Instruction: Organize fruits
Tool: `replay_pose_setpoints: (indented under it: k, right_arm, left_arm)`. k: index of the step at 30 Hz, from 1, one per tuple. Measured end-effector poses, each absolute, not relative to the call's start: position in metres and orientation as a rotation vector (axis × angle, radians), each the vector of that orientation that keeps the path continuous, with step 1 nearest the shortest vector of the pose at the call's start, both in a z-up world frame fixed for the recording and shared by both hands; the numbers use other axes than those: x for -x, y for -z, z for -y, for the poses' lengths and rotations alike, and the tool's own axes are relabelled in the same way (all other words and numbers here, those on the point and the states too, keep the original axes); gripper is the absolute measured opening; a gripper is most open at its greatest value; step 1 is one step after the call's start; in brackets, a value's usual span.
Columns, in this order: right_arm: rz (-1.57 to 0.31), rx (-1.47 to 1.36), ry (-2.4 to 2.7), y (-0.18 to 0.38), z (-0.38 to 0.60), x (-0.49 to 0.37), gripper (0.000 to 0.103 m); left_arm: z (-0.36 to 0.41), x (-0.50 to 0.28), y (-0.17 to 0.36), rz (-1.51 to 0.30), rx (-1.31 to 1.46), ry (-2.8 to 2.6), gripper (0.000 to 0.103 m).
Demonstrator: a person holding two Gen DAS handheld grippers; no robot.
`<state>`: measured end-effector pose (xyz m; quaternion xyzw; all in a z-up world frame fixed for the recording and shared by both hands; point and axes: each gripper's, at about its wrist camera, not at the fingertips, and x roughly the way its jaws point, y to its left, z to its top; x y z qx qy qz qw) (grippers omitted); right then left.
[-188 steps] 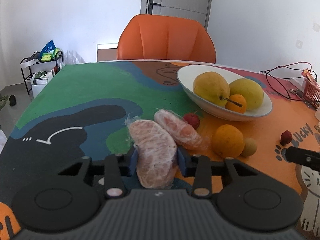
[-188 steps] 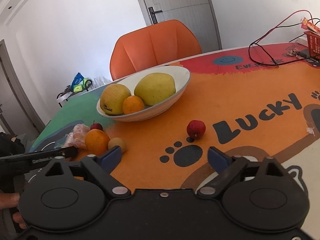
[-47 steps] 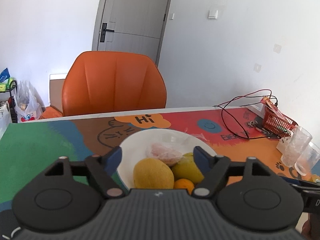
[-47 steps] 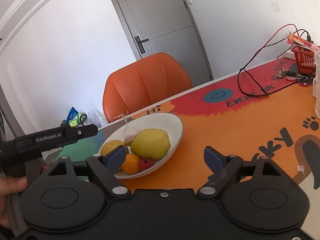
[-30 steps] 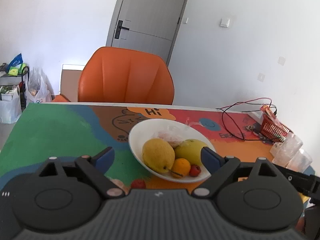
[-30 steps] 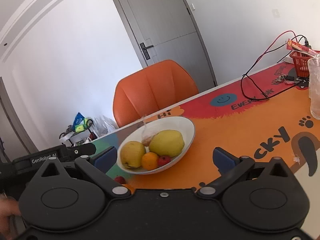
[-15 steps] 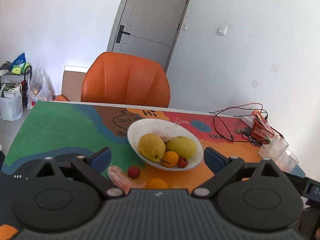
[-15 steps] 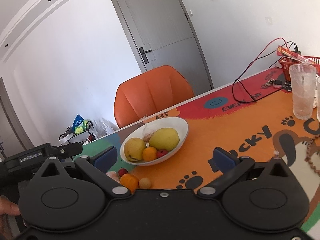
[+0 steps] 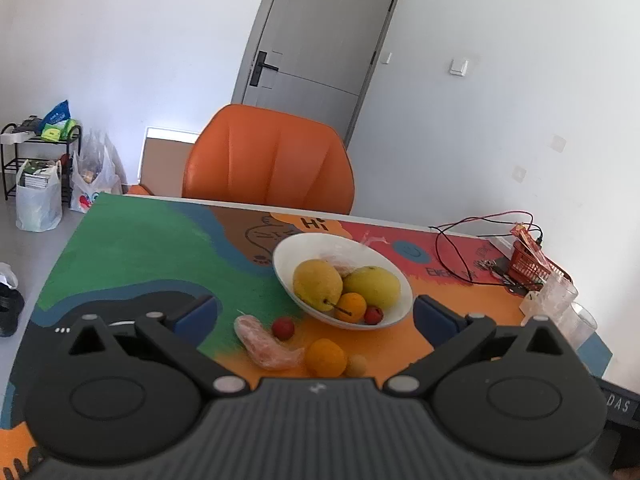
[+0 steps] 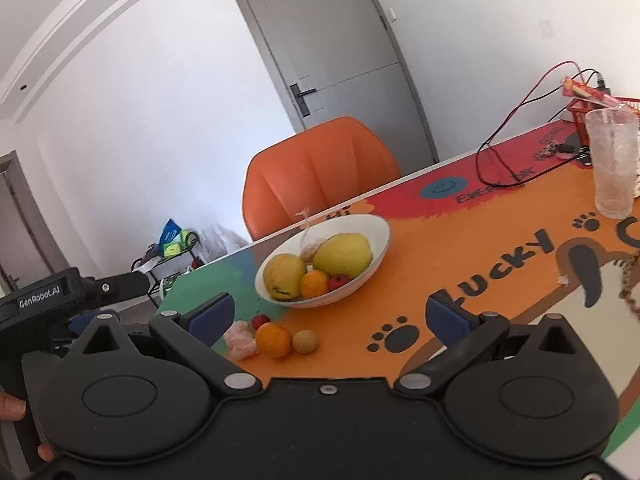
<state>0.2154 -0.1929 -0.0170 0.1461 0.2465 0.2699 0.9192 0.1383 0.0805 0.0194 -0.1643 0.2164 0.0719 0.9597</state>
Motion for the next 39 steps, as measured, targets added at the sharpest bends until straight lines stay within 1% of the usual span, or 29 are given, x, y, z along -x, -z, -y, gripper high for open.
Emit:
replay_pose_setpoints:
  k: [13, 16, 19, 21, 23, 24, 27, 31, 32, 34, 39]
  right_arm:
    - [-0.544, -0.234, -0.624, 0.031, 0.16, -0.229, 0.103]
    - [-0.555, -0.227, -0.647, 0.035, 0.151, -0.236, 0.101]
    - [-0.575, -0.211, -0.674, 0.039, 0.14, -0.244, 0.097]
    - [-0.58, -0.196, -0.691, 0.041, 0.134, -0.248, 0.096]
    - [-0.588, -0.183, -0.71, 0.043, 0.127, -0.252, 0.094]
    - [-0.591, -0.18, -0.719, 0.044, 0.124, -0.254, 0.091]
    - [-0.6, -0.167, -0.745, 0.048, 0.115, -0.261, 0.089]
    - [-0.616, -0.16, -0.774, 0.053, 0.104, -0.271, 0.083]
    - [-0.62, -0.157, -0.777, 0.055, 0.101, -0.273, 0.082]
    - [-0.63, -0.15, -0.782, 0.058, 0.096, -0.277, 0.077]
    - [-0.66, -0.153, -0.793, 0.065, 0.085, -0.287, 0.074]
  left_arm:
    - [-0.102, -0.147, 0.007, -0.476, 0.358, -0.184, 0.103]
    - [-0.106, -0.155, 0.013, -0.491, 0.355, -0.185, 0.101]
    - [-0.113, -0.161, 0.019, -0.49, 0.373, -0.193, 0.1]
    - [-0.116, -0.166, 0.023, -0.49, 0.373, -0.21, 0.098]
    - [-0.12, -0.169, 0.028, -0.486, 0.388, -0.228, 0.09]
    - [-0.123, -0.171, 0.031, -0.487, 0.395, -0.239, 0.089]
    - [-0.129, -0.176, 0.038, -0.497, 0.398, -0.261, 0.083]
    - [-0.136, -0.185, 0.045, -0.516, 0.407, -0.275, 0.075]
    - [-0.137, -0.186, 0.047, -0.52, 0.408, -0.278, 0.074]
    - [-0.138, -0.19, 0.051, -0.53, 0.412, -0.279, 0.072]
    - [-0.141, -0.199, 0.059, -0.552, 0.42, -0.272, 0.067]
